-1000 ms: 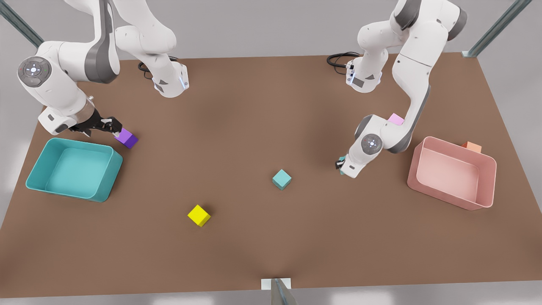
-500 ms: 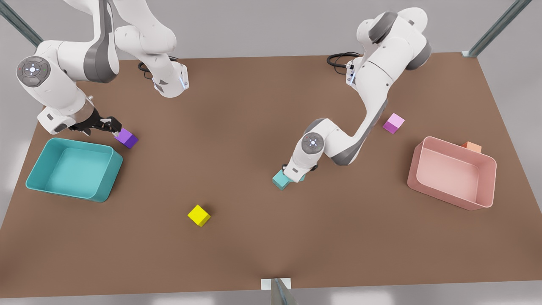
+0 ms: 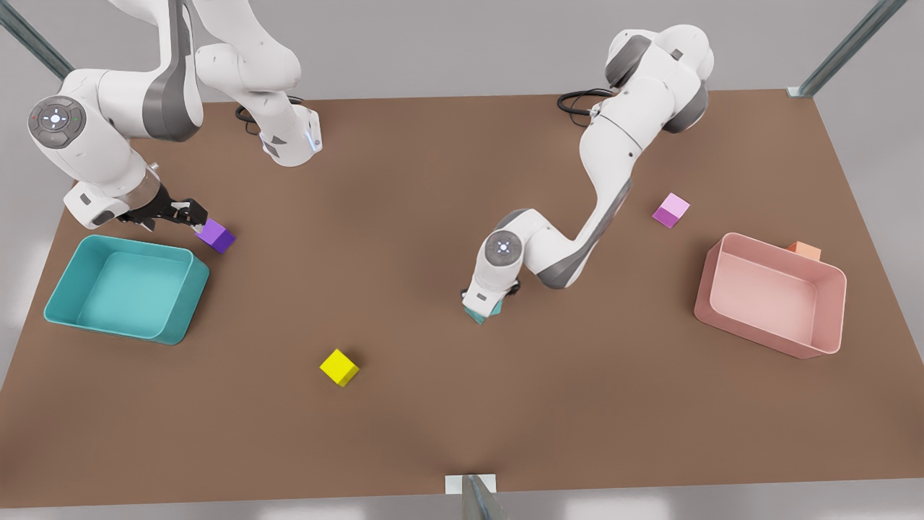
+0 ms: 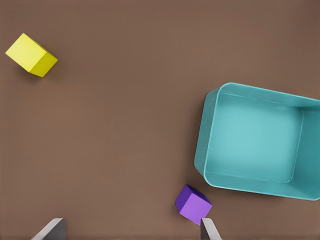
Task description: Stack the two blue cubes on top of each other
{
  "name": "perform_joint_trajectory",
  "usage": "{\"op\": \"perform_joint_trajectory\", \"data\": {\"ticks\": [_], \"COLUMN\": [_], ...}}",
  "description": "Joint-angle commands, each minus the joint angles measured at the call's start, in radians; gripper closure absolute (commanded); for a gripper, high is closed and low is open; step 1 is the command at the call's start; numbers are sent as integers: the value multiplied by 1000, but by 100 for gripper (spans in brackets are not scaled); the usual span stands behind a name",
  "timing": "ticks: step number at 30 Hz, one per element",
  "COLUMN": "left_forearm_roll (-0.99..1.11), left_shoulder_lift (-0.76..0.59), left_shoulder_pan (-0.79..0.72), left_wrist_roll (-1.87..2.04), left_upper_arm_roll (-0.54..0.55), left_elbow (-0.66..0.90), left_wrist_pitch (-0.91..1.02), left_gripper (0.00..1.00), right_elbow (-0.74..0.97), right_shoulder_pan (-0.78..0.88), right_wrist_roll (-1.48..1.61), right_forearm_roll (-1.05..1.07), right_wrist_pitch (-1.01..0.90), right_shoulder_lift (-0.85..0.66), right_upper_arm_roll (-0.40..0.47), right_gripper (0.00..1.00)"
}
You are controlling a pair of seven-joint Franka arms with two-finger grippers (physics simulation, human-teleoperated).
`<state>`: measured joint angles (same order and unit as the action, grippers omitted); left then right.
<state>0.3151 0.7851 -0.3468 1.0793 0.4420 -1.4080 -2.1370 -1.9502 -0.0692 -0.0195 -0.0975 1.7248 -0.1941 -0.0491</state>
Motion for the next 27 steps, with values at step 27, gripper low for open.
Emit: {"op": "perform_joint_trajectory", "data": {"ticks": [27], "left_forearm_roll": [6], "left_shoulder_lift": [-1], "left_shoulder_pan": [-14], "left_wrist_roll": [146], "left_upper_arm_roll": [0], "left_elbow": [23], "left_wrist_pitch": [12], "left_gripper": [0], "right_elbow": [0], "right_shoulder_pan": [0], "right_wrist_roll": [-4], "right_forearm_roll": [1], "right_wrist_pitch": [-1], "right_shoulder_lift": [-1], "right_upper_arm_roll": [0], "right_gripper": [0]}}
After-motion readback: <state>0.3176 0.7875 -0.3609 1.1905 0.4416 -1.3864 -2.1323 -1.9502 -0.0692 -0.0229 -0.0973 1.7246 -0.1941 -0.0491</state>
